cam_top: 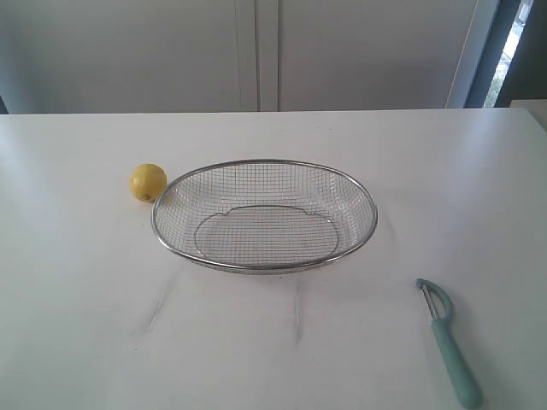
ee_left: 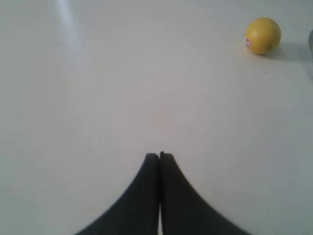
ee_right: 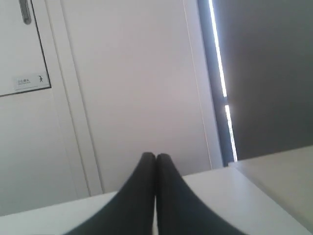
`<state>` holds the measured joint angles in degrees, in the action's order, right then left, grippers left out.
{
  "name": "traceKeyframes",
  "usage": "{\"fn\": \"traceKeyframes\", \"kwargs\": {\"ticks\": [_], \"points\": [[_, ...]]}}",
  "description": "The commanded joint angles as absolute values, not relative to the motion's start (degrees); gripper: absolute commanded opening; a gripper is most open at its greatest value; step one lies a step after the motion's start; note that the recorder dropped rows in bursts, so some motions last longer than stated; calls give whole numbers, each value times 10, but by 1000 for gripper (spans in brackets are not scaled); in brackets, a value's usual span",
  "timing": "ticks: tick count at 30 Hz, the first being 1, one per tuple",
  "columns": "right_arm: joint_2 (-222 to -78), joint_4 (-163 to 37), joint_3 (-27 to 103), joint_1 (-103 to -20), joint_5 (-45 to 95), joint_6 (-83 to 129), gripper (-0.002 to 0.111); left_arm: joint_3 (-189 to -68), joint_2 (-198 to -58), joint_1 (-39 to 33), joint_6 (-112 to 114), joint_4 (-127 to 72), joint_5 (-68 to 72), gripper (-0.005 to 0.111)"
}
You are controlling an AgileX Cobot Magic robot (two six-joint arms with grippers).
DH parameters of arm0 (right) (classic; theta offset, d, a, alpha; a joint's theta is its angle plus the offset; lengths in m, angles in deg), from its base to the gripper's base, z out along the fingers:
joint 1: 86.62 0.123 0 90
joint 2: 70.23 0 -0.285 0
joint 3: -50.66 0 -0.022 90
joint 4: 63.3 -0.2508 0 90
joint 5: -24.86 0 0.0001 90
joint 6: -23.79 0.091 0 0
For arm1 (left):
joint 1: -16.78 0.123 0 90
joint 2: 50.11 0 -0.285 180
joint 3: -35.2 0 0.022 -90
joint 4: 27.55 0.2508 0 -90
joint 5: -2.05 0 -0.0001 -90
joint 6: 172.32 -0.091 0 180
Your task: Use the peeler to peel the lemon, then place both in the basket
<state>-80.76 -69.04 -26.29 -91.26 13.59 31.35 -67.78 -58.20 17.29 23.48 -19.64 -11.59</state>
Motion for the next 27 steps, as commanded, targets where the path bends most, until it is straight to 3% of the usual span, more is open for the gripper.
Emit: {"fn": "traceKeyframes", "kwargs": {"ticks": [1,8,17,27], "points": [[-881,-721,-258,-910,134,318,0,-676,-579,174,238,-199,-116,0],[-1017,-738,-180,-910,221,318,0,-676,-579,174,238,-199,-116,0],[-1201,-736,50,-910,622,199,0,-676,-579,174,238,-199,-116,0],[-1398,-846,170,-910,729,63,0,-676,-579,174,238,-199,-116,0]]}}
